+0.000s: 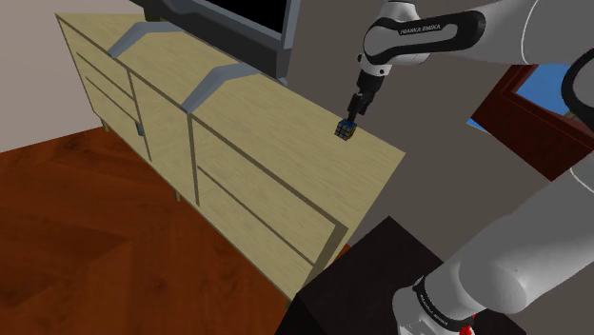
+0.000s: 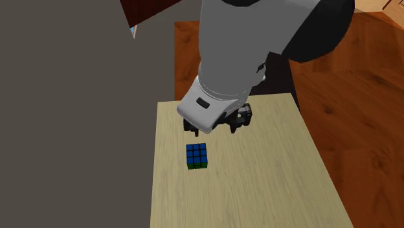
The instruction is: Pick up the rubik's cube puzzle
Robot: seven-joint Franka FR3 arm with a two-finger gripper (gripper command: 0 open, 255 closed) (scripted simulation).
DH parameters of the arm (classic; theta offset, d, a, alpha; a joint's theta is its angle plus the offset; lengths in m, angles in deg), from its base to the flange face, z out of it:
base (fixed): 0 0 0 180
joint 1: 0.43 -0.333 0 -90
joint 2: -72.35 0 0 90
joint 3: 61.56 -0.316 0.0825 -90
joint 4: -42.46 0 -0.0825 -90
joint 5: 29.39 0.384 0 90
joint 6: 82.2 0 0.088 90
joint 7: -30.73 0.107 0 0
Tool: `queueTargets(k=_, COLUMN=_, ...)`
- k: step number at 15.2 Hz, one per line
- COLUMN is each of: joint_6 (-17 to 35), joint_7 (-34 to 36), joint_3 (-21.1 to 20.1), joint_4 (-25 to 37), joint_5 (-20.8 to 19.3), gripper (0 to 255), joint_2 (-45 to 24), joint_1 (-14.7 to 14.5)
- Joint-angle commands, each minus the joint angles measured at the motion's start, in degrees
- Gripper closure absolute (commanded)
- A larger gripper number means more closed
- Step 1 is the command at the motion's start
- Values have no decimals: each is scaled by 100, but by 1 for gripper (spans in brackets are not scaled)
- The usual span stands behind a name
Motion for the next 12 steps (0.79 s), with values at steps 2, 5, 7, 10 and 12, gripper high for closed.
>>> queueTargets(k=2, joint_6=35, joint_7=-250, joint_3=85, joint_4=526, joint_5=207, gripper=0, joint_2=-707, joint_1=97)
queueTargets(k=5, joint_6=7, joint_7=-500, joint_3=134, joint_4=1117, joint_5=421, gripper=0, joint_2=-1419, joint_1=244)
queueTargets(k=7, joint_6=73, joint_7=-513, joint_3=127, joint_4=1101, joint_5=436, gripper=0, joint_2=-1477, joint_1=259)
queueTargets(k=10, joint_6=281, joint_7=-524, joint_3=121, joint_4=967, joint_5=458, gripper=0, joint_2=-1554, joint_1=264)
queueTargets(k=12, joint_6=418, joint_7=-532, joint_3=115, joint_4=885, joint_5=475, gripper=0, joint_2=-1610, joint_1=268)
